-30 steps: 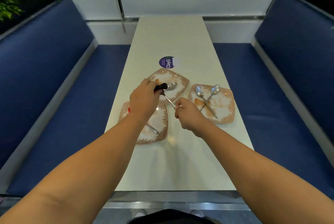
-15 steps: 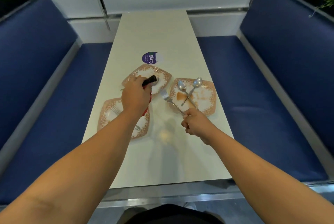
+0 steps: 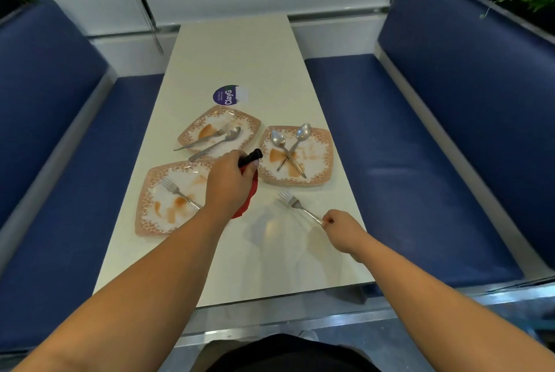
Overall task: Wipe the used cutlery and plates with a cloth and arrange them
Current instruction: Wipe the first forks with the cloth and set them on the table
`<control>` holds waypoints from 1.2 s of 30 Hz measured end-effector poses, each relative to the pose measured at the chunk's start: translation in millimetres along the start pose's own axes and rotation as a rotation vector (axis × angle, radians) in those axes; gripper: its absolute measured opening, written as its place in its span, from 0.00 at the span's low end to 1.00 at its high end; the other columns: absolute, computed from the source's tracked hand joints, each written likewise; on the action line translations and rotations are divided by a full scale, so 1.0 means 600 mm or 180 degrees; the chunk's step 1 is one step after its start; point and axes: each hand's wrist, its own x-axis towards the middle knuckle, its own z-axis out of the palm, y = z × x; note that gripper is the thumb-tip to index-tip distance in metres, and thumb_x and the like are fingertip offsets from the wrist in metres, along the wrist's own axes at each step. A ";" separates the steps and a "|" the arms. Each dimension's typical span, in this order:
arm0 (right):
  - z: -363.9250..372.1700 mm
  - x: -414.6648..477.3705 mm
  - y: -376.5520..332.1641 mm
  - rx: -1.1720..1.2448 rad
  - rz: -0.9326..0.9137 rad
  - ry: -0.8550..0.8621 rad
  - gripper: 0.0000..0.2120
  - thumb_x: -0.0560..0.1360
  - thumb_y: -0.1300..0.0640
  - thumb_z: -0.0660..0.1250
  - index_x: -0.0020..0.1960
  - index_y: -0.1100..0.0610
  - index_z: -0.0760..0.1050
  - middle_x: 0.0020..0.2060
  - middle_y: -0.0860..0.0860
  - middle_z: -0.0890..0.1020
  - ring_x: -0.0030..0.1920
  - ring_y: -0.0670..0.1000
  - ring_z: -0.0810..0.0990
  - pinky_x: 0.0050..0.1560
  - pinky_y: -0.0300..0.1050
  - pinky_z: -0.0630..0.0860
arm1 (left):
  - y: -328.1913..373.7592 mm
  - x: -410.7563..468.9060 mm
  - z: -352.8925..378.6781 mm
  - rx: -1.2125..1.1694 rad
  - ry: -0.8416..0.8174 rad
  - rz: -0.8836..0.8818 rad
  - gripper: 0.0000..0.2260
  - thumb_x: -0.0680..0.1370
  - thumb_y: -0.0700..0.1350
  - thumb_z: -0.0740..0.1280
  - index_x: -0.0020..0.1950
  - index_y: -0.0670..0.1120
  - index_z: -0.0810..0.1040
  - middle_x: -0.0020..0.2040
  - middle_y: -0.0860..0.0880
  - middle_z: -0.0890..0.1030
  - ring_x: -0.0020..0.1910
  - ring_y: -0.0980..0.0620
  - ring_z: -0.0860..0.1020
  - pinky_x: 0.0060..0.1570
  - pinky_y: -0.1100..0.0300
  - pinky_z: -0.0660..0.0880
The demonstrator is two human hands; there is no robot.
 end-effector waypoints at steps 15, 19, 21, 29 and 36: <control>-0.006 0.013 -0.004 -0.1383 0.0211 0.0355 0.11 0.76 0.61 0.64 0.48 0.55 0.86 0.45 0.51 0.85 0.39 0.52 0.80 0.34 0.41 0.77 | -0.015 -0.025 0.005 -0.0030 -0.0113 -0.0132 0.12 0.79 0.56 0.67 0.55 0.48 0.77 0.48 0.52 0.79 0.47 0.49 0.76 0.45 0.54 0.73; -0.004 0.016 -0.012 -0.1480 0.0317 0.0442 0.07 0.75 0.57 0.69 0.47 0.55 0.86 0.42 0.52 0.85 0.37 0.50 0.78 0.38 0.43 0.80 | -0.022 -0.014 -0.002 -0.0111 -0.0111 -0.0165 0.11 0.79 0.55 0.67 0.54 0.49 0.78 0.48 0.52 0.81 0.47 0.50 0.77 0.45 0.55 0.72; -0.005 0.019 -0.014 -0.1517 0.0367 0.0460 0.06 0.75 0.56 0.71 0.49 0.56 0.85 0.42 0.53 0.85 0.42 0.52 0.82 0.43 0.45 0.83 | -0.025 -0.009 -0.010 -0.0141 -0.0067 -0.0192 0.11 0.79 0.54 0.67 0.56 0.49 0.78 0.49 0.53 0.80 0.48 0.51 0.76 0.46 0.56 0.70; 0.029 0.044 -0.105 -0.1452 -0.0053 0.0518 0.08 0.75 0.50 0.73 0.45 0.55 0.82 0.39 0.51 0.83 0.39 0.53 0.81 0.36 0.42 0.74 | -0.088 0.013 -0.085 -0.0004 0.0315 -0.0361 0.10 0.79 0.53 0.67 0.57 0.50 0.78 0.50 0.53 0.81 0.47 0.51 0.77 0.47 0.55 0.74; 0.125 0.066 -0.269 -0.1335 -0.0915 0.0300 0.13 0.77 0.49 0.71 0.49 0.59 0.84 0.45 0.55 0.85 0.47 0.56 0.83 0.50 0.50 0.80 | -0.182 0.017 -0.171 0.0129 0.0484 -0.0698 0.10 0.80 0.53 0.66 0.57 0.50 0.78 0.49 0.53 0.80 0.46 0.51 0.76 0.45 0.57 0.70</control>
